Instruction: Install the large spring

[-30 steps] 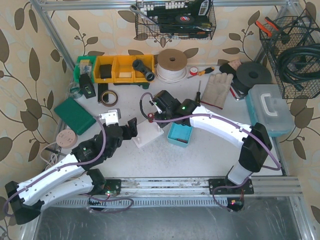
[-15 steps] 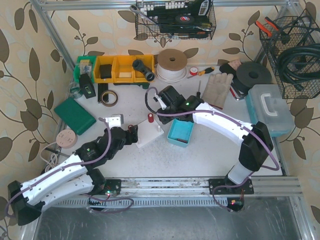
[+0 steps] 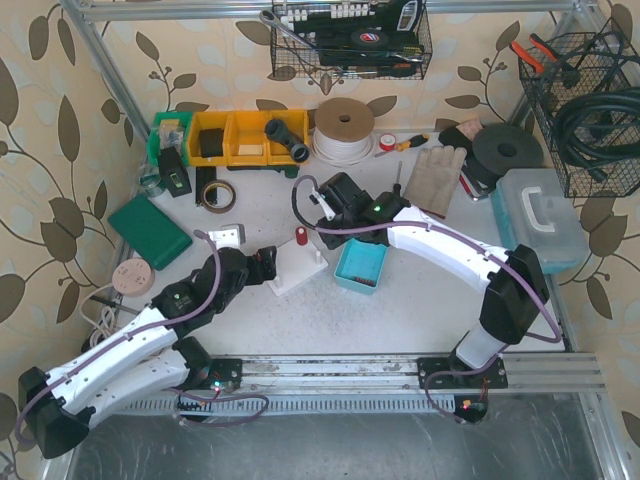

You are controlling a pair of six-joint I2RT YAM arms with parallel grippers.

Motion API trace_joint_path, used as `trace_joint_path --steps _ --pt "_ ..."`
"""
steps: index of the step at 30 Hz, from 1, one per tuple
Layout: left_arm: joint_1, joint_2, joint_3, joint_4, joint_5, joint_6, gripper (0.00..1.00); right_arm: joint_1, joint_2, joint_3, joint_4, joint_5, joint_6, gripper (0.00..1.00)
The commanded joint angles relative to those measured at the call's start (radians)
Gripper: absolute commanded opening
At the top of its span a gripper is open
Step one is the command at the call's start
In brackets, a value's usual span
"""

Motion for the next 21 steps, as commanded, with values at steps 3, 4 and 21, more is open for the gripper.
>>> trace_joint_path --steps 3,4,21 --pt "0.048 -0.012 -0.019 0.068 0.095 0.015 0.97 0.010 0.001 0.009 -0.005 0.044 0.006 0.00" --pt "0.049 -0.013 -0.019 0.068 0.098 0.016 0.97 0.012 0.004 0.008 0.000 0.039 0.010 0.00" --pt "0.093 -0.060 -0.057 0.091 0.150 0.006 0.98 0.072 0.138 0.062 0.044 0.127 -0.010 0.00"
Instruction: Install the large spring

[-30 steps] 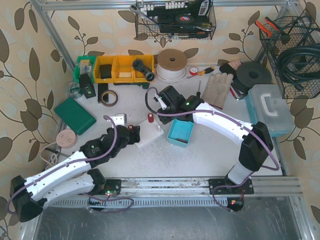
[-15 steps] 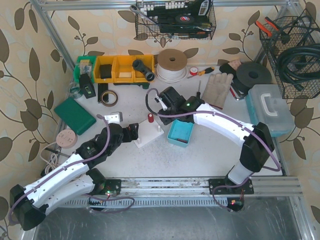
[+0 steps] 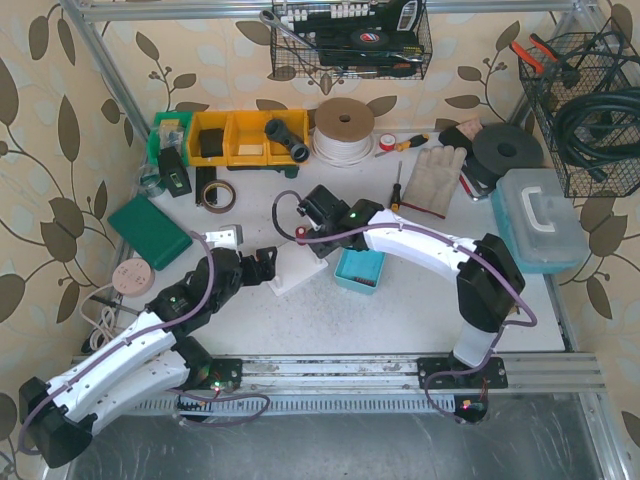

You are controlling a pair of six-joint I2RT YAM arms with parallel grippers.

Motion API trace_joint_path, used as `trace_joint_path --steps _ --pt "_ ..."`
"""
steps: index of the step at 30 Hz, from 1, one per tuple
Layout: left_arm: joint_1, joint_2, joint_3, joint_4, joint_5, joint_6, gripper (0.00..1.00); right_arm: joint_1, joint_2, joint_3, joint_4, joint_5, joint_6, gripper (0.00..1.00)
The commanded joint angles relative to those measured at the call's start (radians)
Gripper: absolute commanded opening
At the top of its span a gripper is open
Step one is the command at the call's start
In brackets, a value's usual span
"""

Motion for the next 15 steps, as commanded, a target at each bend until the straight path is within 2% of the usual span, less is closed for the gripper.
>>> trace_joint_path --steps 1,15 --pt "0.016 -0.012 -0.007 0.037 0.026 0.001 0.98 0.011 0.017 0.034 0.048 0.034 -0.005 0.00" --pt "0.028 -0.019 -0.014 0.043 0.038 0.001 0.98 0.029 -0.019 -0.046 0.110 0.015 0.051 0.00"
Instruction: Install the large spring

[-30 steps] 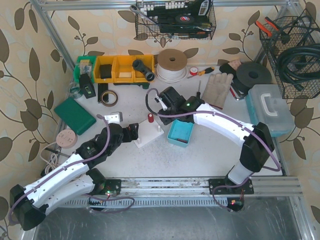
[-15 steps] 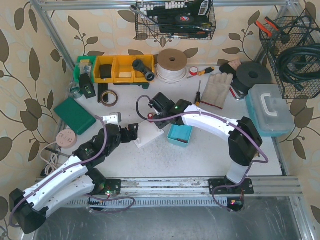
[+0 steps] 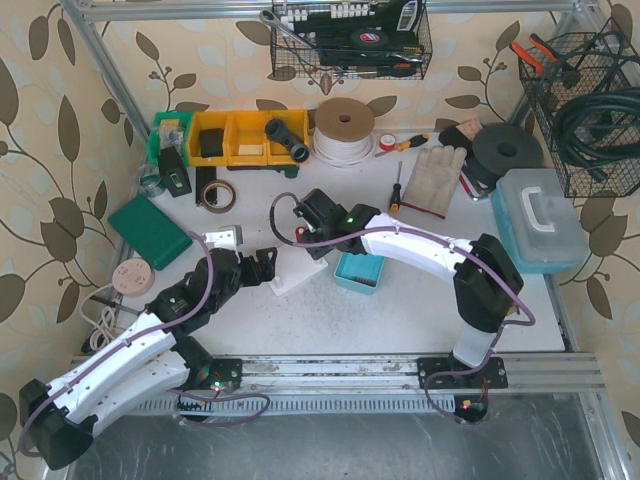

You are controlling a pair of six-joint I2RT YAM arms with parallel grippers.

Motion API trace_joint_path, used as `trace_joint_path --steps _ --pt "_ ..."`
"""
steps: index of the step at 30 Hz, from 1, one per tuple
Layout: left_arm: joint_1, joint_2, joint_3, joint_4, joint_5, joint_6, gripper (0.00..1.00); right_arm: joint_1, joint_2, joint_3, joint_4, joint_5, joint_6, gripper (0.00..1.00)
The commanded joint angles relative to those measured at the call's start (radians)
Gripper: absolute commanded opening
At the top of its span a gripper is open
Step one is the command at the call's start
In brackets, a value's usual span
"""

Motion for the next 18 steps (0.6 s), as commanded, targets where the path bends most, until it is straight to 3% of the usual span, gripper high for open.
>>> trace_joint_path --steps 1,18 --pt "0.014 -0.010 -0.004 0.036 0.015 0.000 0.98 0.013 -0.034 -0.032 0.028 0.012 0.030 0.00" --pt "0.017 -0.008 -0.003 0.037 0.015 -0.003 0.98 0.015 -0.030 -0.105 0.094 0.009 0.046 0.00"
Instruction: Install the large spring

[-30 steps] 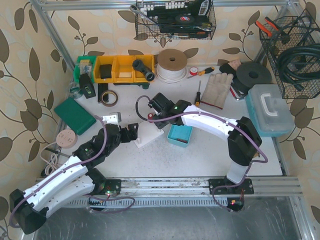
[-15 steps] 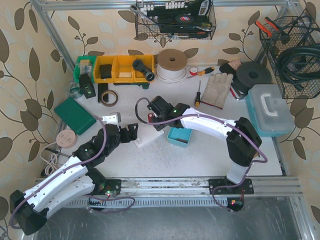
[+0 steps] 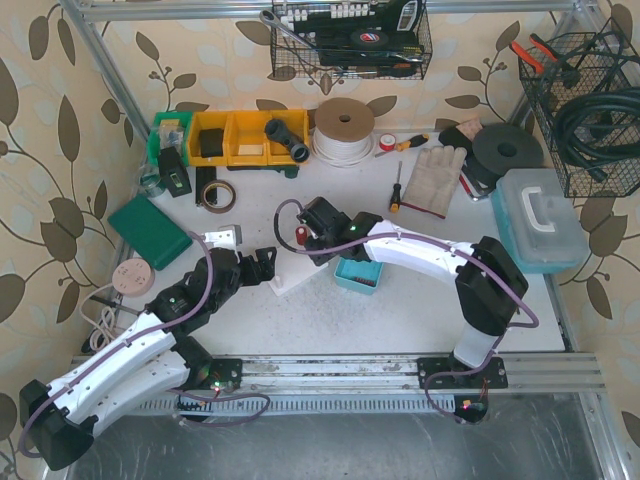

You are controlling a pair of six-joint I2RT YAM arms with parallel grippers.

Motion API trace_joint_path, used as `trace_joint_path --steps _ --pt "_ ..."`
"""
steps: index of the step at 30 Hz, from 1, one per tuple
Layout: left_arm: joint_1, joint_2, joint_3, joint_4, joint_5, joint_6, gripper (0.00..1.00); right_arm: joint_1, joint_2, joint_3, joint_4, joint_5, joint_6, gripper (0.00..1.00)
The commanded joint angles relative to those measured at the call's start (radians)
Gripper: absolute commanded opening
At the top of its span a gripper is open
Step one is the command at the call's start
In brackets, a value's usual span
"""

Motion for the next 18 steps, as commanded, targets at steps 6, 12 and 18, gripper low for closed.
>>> trace_joint_path --steps 6,12,18 --pt "0.013 -0.020 -0.010 0.037 0.011 -0.005 0.98 0.001 0.024 -0.007 0.043 0.033 -0.007 0.00" --pt "0.013 -0.022 -0.011 0.039 0.012 -0.002 0.98 -0.039 0.035 -0.001 0.051 0.008 -0.064 0.00" --pt "0.013 -0.026 -0.014 0.042 0.012 -0.002 0.98 -0.082 0.063 0.010 0.065 -0.024 -0.103 0.00"
